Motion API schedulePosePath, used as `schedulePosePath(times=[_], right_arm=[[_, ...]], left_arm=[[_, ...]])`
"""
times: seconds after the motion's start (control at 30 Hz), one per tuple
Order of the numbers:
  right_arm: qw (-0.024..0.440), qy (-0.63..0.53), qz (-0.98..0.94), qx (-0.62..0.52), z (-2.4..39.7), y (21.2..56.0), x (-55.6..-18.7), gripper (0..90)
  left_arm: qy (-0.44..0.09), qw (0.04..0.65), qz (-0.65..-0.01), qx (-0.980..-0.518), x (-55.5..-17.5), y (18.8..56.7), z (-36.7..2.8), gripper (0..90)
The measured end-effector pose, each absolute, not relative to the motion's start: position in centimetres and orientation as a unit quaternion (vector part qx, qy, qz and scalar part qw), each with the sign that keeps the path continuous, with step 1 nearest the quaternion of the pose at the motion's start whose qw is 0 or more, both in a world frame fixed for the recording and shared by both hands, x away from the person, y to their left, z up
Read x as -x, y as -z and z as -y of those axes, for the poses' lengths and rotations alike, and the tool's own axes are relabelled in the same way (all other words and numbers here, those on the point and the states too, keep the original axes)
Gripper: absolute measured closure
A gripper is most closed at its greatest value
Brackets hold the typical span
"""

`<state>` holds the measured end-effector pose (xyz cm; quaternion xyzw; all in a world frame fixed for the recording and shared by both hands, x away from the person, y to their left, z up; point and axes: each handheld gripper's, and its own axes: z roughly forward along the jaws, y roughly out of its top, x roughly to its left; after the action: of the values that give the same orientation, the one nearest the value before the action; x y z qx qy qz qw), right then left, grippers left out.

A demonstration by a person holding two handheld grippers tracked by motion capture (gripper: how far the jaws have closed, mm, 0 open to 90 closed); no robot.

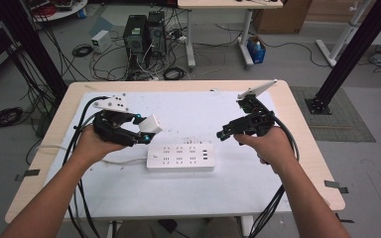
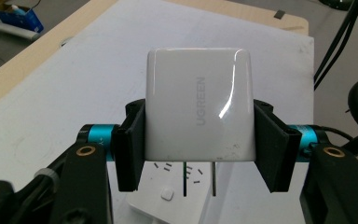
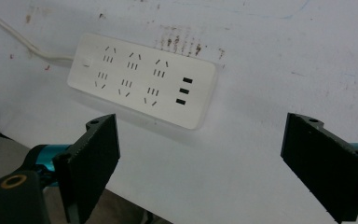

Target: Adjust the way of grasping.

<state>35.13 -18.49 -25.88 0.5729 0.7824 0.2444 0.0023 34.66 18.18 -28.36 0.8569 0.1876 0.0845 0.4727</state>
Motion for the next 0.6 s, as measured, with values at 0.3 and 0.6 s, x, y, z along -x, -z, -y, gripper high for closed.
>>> schedulePosePath(times=[0.3,0.6], right_arm=[[-0.015,-0.264,-0.776,-0.573,18.62,25.66,-34.96,11.0],[-0.048,-0.296,-0.763,-0.572,18.41,25.47,-34.94,11.0]], left_arm=[[-0.081,0.494,-0.15,-0.852,-34.37,28.71,-17.97,42.7],[-0.082,0.498,-0.139,-0.852,-34.14,28.88,-17.76,42.6]])
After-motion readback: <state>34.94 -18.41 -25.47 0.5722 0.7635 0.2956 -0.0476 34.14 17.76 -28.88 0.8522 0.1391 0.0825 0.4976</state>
